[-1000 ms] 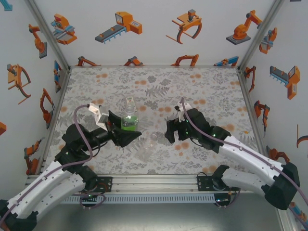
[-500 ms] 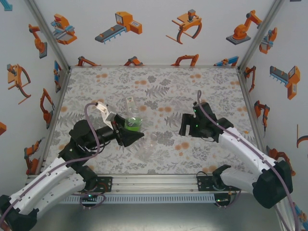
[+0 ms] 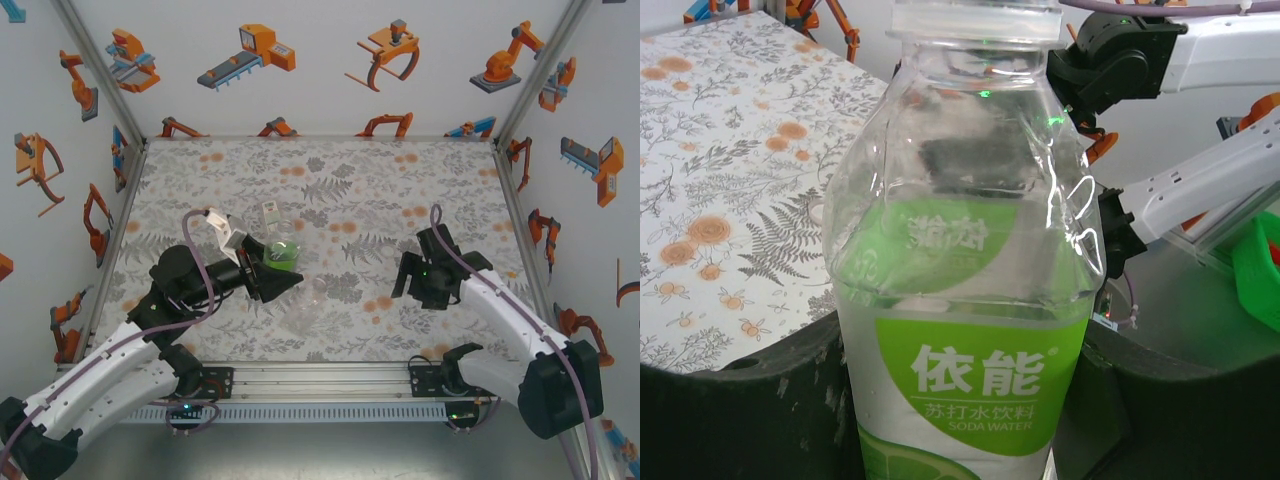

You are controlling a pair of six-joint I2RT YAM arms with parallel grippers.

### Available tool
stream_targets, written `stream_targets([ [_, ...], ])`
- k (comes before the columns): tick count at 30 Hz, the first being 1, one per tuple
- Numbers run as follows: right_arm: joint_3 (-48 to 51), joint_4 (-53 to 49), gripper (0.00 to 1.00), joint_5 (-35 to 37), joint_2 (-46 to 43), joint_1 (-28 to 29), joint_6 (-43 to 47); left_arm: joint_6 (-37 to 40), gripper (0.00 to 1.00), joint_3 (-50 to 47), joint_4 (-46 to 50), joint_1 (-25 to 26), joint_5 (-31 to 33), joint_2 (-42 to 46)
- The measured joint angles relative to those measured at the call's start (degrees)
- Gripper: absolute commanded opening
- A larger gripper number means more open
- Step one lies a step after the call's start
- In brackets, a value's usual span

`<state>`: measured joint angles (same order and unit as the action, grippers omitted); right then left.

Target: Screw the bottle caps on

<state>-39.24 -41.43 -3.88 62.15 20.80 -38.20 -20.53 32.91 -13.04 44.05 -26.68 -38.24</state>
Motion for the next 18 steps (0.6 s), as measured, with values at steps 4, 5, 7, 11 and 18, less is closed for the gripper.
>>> stream_targets([
  [4,0.0,-0.4,0.68,0.6,1.6,0.0,0.0,0.0,0.00,0.0,-0.2,0.0,0.0,0.0],
  [5,0.0,-0.3,0.68,0.7,2.0,0.0,0.1,0.0,0.00,0.0,-0.2,0.0,0.0,0.0],
  [7,0.0,-0.3,0.68,1.0,2.7,0.0,0.3,-0.1,0.00,0.0,-0.2,0.0,-0.1,0.0],
  [11,0.0,-0.3,0.67,0.9,3.5,0.0,0.7,-0.2,0.00,0.0,-0.2,0.0,-0.1,0.0],
  [18,-0.8,-0.3,0.64,0.7,5.7,0.0,1.7,-0.2,0.00,0.0,-0.2,0.0,-0.1,0.0],
])
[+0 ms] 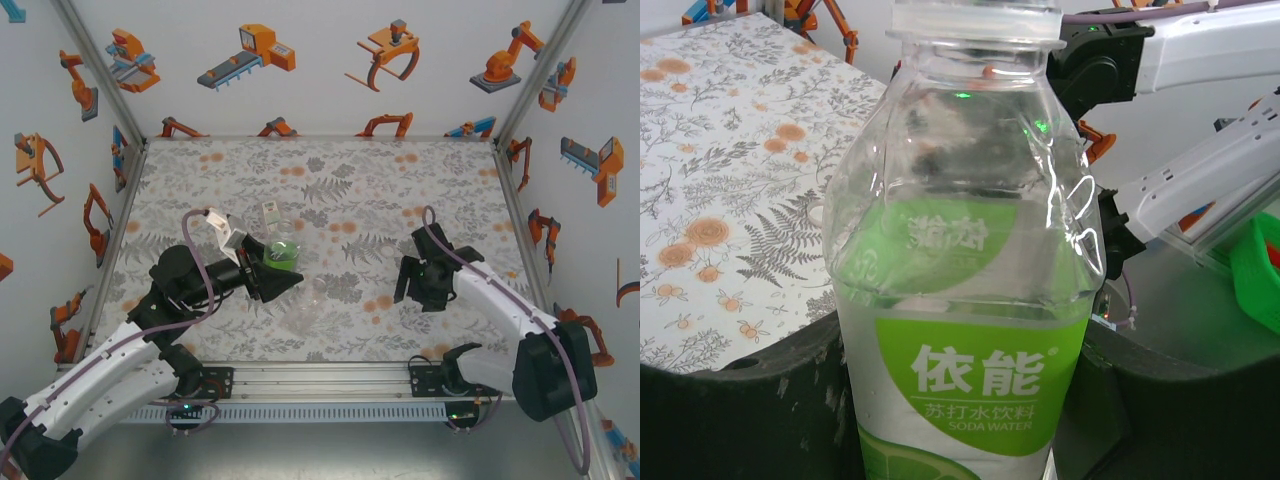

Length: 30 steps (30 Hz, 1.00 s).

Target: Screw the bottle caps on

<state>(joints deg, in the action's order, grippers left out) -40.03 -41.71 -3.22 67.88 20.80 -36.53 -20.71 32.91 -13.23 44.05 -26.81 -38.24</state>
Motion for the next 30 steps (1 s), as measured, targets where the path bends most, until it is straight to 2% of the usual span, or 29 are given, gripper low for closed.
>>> stream_targets([
  [7,-0.7,0.2,0.63,-0.4,1.3,0.0,0.5,0.0,0.00,0.0,0.0,0.0,0.0,0.1],
  [16,-4.2,-0.4,0.57,-0.4,2.5,0.9,0.5,0.0,0.00,0.0,1.1,0.0,0.7,1.6],
  [21,-10.5,-1.4,0.56,-0.1,5.7,6.6,0.2,1.4,0.00,2.5,7.0,0.0,4.3,3.9],
  [30,-28.3,-3.5,0.55,2.3,19.4,21.2,-1.0,5.6,0.00,17.4,16.2,0.0,7.1,5.5],
])
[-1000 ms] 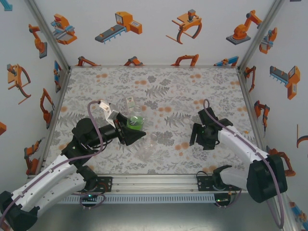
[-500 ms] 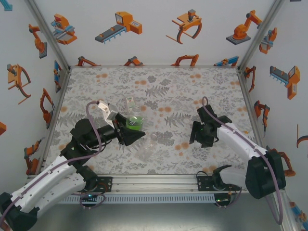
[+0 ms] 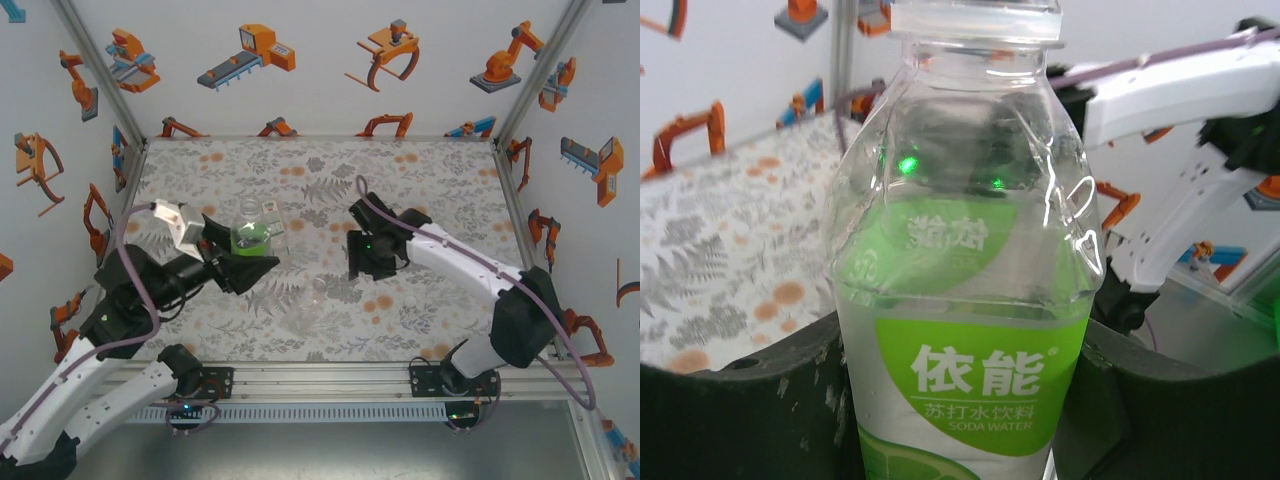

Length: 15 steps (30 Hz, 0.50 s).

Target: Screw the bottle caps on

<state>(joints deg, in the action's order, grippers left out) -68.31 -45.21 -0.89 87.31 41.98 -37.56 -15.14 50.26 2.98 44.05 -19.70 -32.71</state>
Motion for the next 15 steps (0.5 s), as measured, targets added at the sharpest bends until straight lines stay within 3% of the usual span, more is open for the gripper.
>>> stream_targets([
  [15,-30.1,-5.7,0.54,3.5,24.9,16.7,0.0,1.0,0.00,8.1,2.9,0.0,-3.4,0.9],
])
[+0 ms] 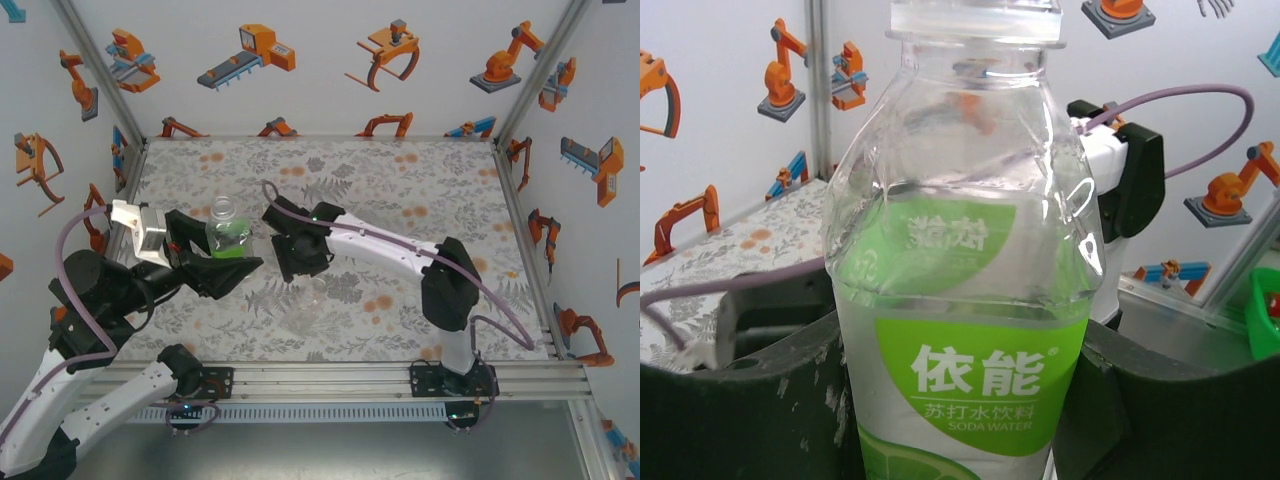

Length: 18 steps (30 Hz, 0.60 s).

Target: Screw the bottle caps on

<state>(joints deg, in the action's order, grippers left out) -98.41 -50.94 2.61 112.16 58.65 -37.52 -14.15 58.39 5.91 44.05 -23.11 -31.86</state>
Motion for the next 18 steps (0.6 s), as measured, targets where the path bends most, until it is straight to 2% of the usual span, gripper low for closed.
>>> stream_targets([
  [13,-19.3,-5.0,0.52,0.7,17.5,6.6,1.2,0.0,0.00,0.0,0.6,0.0,-1.3,0.2],
  [18,-21.4,-6.3,0.51,1.4,21.1,7.6,1.7,0.0,0.00,0.0,0.8,0.0,-1.4,0.2],
])
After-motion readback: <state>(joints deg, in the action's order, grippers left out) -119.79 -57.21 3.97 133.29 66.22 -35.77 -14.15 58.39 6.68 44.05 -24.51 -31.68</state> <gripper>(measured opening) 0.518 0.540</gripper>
